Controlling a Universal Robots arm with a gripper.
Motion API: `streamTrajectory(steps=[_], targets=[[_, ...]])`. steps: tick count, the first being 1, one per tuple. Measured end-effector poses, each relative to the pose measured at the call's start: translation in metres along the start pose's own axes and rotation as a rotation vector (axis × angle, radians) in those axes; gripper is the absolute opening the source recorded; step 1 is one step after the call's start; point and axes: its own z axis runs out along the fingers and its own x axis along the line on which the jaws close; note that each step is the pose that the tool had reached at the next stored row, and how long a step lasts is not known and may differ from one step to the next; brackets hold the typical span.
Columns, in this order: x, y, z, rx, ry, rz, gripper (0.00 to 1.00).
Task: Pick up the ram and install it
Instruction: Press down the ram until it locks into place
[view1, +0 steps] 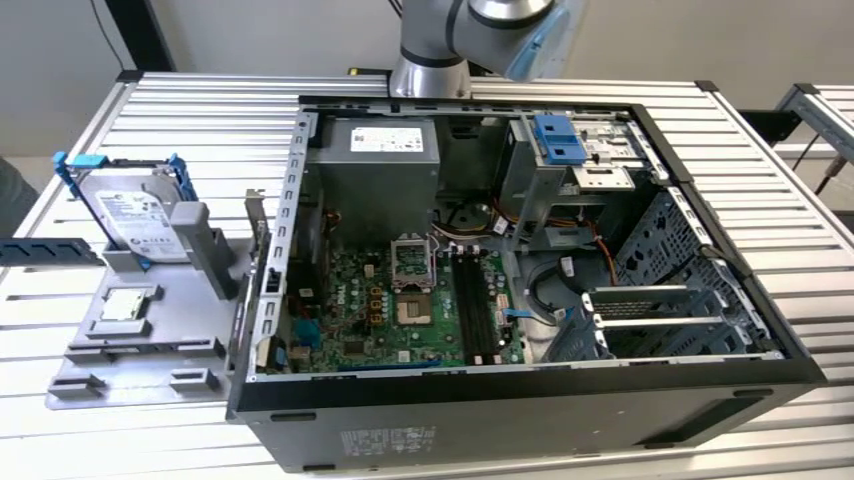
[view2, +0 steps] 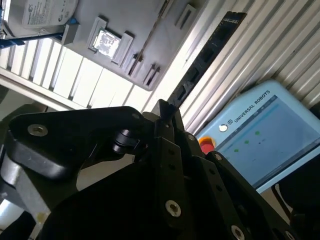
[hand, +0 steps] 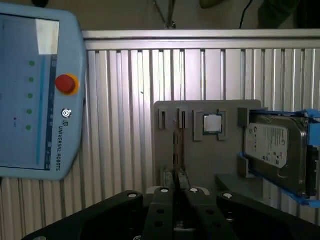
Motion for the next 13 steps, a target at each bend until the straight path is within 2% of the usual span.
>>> streamTrajectory(steps=[1,5,7,13], targets=[[-0.0001,0.0000,-0.0022,0.0000,0.0001,0.000,0.00],[-0.0001,-0.0003,-0.0024,0.0000,0.0000,0.000,0.00],[-0.0004,-0.0073,-0.0027,-0.0002,0.0001,0.000,0.00],[-0.0022,-0.0345,-0.0031,-0.0001,0.0000,0.000,0.00]])
